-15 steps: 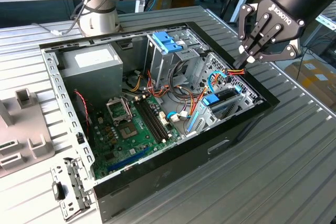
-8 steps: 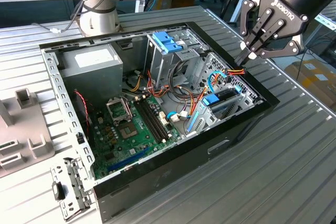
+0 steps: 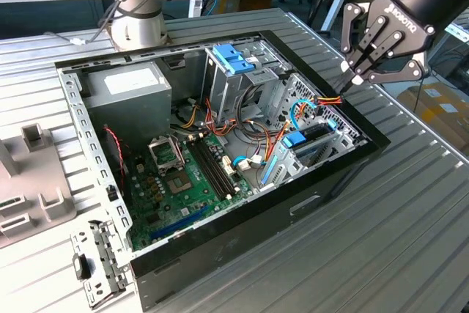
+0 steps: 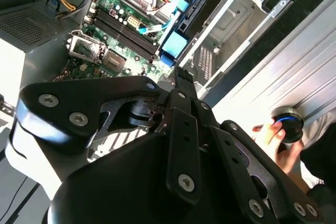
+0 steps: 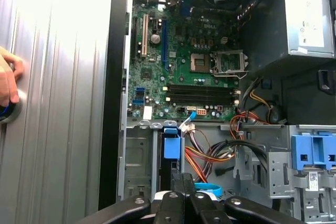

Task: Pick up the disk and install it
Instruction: 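Insert the disk into the insertion slot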

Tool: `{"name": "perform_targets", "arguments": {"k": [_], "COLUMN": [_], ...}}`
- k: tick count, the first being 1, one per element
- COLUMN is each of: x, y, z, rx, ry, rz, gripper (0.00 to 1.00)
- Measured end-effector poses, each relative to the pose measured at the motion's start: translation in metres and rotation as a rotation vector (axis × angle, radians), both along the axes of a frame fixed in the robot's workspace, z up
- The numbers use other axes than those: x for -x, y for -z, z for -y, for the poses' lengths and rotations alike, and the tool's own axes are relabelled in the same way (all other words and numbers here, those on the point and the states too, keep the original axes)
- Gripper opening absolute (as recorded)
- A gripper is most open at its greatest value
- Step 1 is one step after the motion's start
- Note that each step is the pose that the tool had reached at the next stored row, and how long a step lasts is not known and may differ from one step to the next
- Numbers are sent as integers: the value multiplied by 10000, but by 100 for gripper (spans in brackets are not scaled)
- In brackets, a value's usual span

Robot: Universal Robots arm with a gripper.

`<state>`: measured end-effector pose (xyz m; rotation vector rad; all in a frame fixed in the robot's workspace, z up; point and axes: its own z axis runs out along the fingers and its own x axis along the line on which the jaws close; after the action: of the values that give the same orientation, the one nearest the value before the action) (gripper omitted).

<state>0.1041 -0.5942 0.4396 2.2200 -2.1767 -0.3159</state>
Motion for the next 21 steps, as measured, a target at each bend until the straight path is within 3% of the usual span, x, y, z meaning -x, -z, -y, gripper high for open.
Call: {"name": "perform_targets", "arguments": {"k": [5, 11, 16, 17, 18, 21], "x": [-81, -394, -418, -418, -418, -418], "y": [107, 151, 152, 153, 155, 157], "z": [4, 22, 33, 34, 34, 34], "rx": [2, 0, 2, 0, -1, 1], "ry": [1, 0, 3, 4, 4, 3], "rz": [-112, -344, -361, -351, -252, 141], "gripper": [11, 11, 11, 11, 11, 11]}}
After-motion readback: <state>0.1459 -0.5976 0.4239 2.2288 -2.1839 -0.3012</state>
